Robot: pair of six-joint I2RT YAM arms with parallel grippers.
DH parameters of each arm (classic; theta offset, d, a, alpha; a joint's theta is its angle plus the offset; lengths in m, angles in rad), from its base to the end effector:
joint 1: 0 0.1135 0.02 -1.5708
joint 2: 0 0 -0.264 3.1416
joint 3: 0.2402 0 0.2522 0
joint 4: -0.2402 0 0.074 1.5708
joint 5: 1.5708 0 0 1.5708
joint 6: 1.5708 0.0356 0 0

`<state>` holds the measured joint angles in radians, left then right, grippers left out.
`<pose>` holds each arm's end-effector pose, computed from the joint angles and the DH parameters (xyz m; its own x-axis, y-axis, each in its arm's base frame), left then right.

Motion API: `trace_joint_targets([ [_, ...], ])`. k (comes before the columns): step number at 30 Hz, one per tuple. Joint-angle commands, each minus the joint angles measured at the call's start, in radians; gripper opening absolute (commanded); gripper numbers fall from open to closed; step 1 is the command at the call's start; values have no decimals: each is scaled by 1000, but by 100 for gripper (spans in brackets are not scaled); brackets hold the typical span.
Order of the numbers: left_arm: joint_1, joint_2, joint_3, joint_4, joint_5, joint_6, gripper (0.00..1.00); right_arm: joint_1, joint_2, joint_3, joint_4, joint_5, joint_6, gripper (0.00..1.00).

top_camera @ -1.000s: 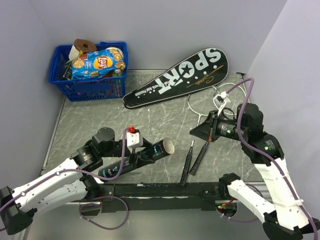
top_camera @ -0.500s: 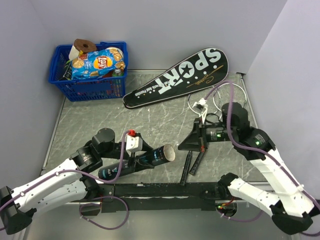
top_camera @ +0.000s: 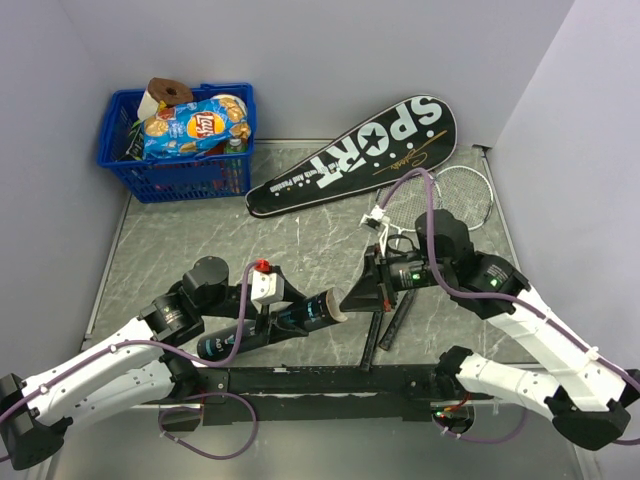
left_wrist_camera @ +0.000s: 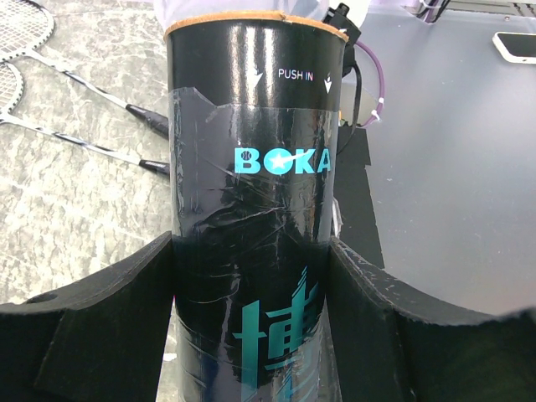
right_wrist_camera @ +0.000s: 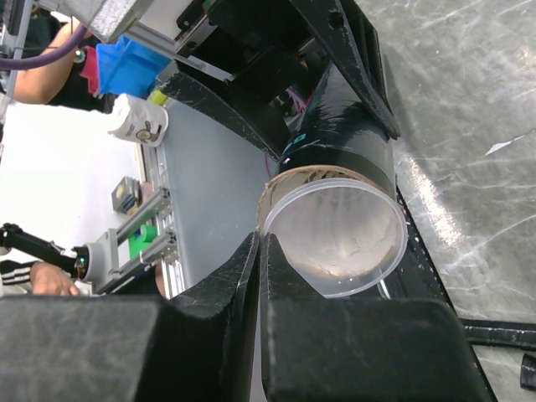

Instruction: Pack up the badminton gear

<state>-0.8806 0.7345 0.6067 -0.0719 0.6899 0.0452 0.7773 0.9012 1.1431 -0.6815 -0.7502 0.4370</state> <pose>0.0934 -0.1487 0.2986 -0.0813 0.1533 -0.9848 0.9966 0.0031 -0.0818 0.1042 0.1366 0.3948 -0.6781 -0.2329 -0.6971 -0.7349 0.2067 0.6459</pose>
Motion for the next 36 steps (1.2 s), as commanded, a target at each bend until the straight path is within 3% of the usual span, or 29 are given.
trace_joint_targets([
  [1,-4,-23,33,52,3,7,1,43,19,10,51,40,12,6],
  [17,-4,-32,34,47,-3,10,1,99,53,-11,106,64,32,8],
  [22,-4,-34,34,50,-6,10,1,108,62,-19,132,61,42,14],
  [28,-6,-37,31,53,-3,8,1,122,53,-55,209,34,75,29],
  [36,-6,-50,27,64,-6,4,1,143,44,-141,341,6,155,39],
])
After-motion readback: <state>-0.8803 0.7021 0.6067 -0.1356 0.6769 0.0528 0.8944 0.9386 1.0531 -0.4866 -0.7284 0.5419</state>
